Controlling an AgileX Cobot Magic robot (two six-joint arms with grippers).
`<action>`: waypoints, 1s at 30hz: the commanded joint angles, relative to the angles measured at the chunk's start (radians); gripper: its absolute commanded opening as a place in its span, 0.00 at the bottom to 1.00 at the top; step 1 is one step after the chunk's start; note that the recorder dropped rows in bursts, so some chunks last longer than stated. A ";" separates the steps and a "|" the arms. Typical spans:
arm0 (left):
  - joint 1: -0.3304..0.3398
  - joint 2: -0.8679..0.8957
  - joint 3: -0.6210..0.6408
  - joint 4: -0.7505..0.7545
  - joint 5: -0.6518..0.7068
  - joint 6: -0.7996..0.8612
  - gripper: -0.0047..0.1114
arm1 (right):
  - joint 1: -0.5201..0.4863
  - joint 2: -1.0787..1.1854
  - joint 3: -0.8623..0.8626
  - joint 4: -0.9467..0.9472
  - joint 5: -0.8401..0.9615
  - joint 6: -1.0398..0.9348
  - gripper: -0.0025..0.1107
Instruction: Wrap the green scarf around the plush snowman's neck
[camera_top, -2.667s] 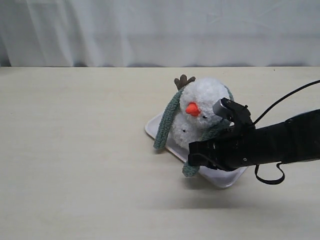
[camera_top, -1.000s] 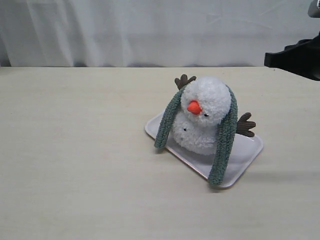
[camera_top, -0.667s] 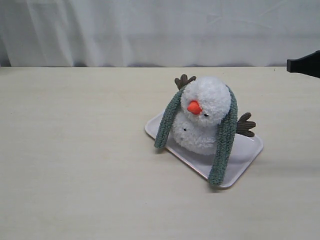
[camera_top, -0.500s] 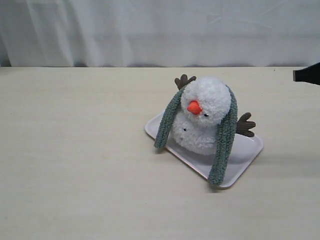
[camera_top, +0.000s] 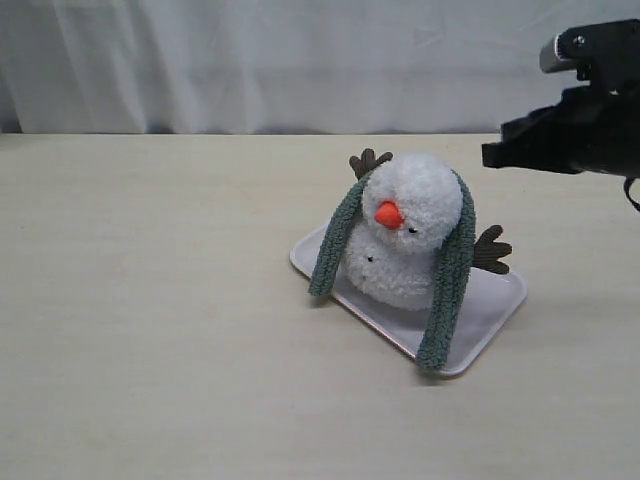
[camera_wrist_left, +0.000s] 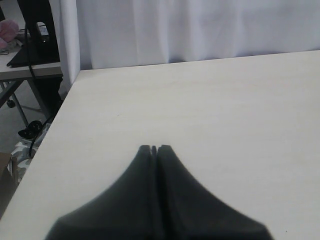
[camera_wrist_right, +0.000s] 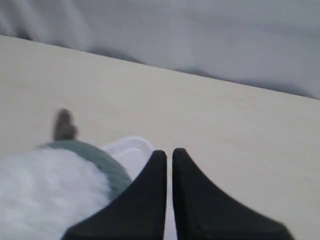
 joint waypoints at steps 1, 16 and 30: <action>0.001 -0.002 0.002 -0.004 -0.013 0.001 0.04 | -0.011 0.026 -0.170 -0.637 0.292 0.655 0.06; 0.001 -0.002 0.002 -0.004 -0.011 0.001 0.04 | 0.007 0.168 -0.495 -1.403 0.565 1.465 0.06; 0.001 -0.002 0.002 -0.004 -0.011 0.001 0.04 | 0.007 0.371 -0.695 -1.257 0.697 1.345 0.25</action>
